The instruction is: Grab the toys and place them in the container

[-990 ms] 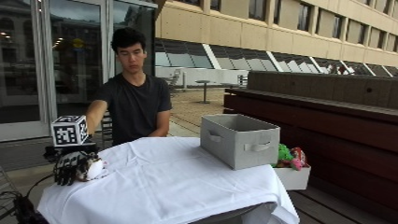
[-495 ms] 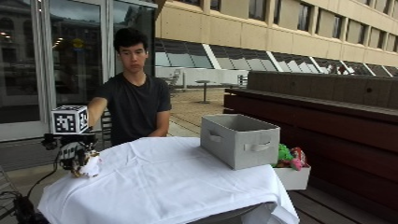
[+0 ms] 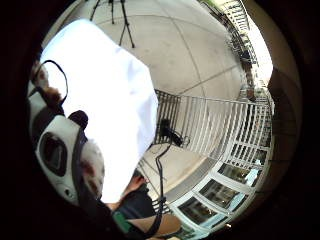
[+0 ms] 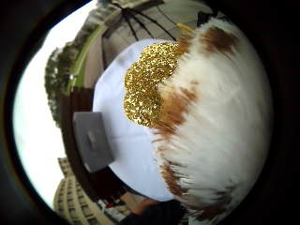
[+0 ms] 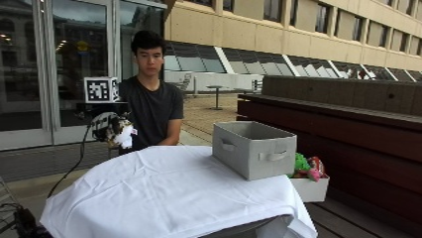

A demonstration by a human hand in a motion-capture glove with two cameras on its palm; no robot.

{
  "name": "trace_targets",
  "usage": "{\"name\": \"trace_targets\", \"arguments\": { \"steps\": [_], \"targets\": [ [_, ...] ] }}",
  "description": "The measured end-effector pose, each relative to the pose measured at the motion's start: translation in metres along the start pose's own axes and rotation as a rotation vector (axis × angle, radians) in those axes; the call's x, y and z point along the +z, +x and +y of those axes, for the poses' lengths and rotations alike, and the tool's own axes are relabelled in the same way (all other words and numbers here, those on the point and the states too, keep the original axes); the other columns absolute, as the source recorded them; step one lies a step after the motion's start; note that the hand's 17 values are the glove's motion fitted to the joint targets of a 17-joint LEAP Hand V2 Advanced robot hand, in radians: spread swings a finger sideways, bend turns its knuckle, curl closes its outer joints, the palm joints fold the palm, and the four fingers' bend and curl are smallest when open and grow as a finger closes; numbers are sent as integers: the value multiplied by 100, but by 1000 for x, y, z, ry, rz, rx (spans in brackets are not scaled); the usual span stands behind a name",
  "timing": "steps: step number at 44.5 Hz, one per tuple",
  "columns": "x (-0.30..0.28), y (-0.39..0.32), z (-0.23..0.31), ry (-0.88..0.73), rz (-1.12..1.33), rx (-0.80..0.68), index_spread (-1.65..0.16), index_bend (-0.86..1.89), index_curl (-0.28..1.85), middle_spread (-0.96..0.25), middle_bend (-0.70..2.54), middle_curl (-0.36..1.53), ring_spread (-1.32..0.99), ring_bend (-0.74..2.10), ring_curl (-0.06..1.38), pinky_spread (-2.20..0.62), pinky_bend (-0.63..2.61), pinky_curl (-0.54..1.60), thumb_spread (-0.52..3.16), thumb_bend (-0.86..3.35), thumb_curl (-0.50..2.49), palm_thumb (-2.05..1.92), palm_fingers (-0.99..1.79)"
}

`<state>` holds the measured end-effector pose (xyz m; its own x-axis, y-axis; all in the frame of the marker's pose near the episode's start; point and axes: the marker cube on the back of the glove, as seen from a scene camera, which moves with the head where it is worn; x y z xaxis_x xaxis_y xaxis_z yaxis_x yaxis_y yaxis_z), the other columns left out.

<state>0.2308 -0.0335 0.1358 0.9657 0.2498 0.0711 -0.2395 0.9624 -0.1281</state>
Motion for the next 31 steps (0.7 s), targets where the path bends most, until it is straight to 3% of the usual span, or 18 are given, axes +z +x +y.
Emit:
{"name": "trace_targets", "arguments": {
  "steps": [5, 10, 19, 31],
  "targets": [
    [-44, -37, 4, 74, 12, -229, -40, 1, -4, -41, 93, 63, -41, 127, 55, -46, 90, 38, 52, 16, 74, 73, 98],
    [-84, -92, 17, 105, -1, -150, -40, 1, -4, -40, 95, 65, -40, 130, 55, -46, 93, 39, 54, 16, 77, 72, 96],
    [-140, -194, 36, 255, 16, -177, -39, 3, -3, -40, 97, 66, -39, 134, 54, -45, 96, 39, 58, 15, 82, 72, 93],
    [-177, -318, 79, 270, 16, -290, -39, 5, -3, -40, 99, 68, -39, 137, 53, -45, 98, 39, 60, 13, 89, 72, 91]
  ]
}}
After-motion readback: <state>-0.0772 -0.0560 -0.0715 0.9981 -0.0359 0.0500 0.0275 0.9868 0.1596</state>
